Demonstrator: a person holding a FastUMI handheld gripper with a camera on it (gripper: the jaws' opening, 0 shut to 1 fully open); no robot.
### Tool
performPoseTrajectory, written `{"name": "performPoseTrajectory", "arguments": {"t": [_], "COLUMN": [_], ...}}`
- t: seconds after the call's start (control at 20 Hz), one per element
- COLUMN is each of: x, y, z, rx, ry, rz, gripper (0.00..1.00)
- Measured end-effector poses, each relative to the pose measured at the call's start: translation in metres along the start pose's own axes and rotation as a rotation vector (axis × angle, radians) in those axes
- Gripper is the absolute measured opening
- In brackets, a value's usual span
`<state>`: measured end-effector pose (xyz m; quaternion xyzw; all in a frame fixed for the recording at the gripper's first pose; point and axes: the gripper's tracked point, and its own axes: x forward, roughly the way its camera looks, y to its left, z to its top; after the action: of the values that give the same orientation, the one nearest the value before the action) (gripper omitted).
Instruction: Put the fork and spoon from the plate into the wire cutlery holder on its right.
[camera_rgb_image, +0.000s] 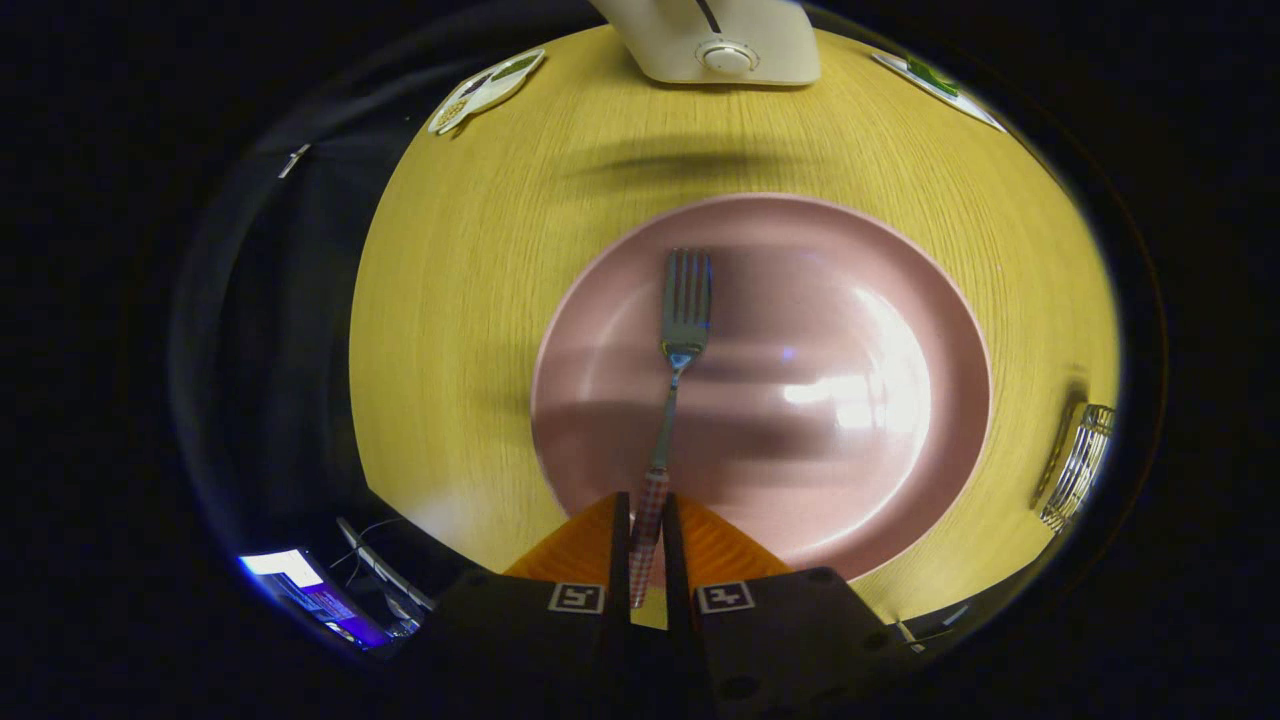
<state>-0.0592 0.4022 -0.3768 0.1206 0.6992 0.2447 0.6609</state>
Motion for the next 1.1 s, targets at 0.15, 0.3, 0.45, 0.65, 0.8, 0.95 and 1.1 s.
{"name": "performPoseTrajectory", "arguments": {"t": [0.15, 0.3, 0.45, 0.65, 0.8, 0.95, 1.1], "x": [-0.008, -0.015, -0.032, -0.077, -0.123, -0.172, -0.22], "y": [0.002, -0.001, -0.001, -0.004, -0.016, -0.034, -0.058], "z": [-0.004, -0.002, 0.0, -0.001, -0.006, -0.017, -0.036], "rx": [0.005, 0.007, 0.006, -0.054, -0.124, -0.181, -0.202], "ry": [0.02, 0.016, 0.006, -0.032, -0.067, -0.099, -0.113], "rz": [0.025, 0.044, 0.09, 0.16, 0.187, 0.198, 0.206], "gripper": [0.11, 0.11, 0.11, 0.11, 0.11, 0.11, 0.11]}}
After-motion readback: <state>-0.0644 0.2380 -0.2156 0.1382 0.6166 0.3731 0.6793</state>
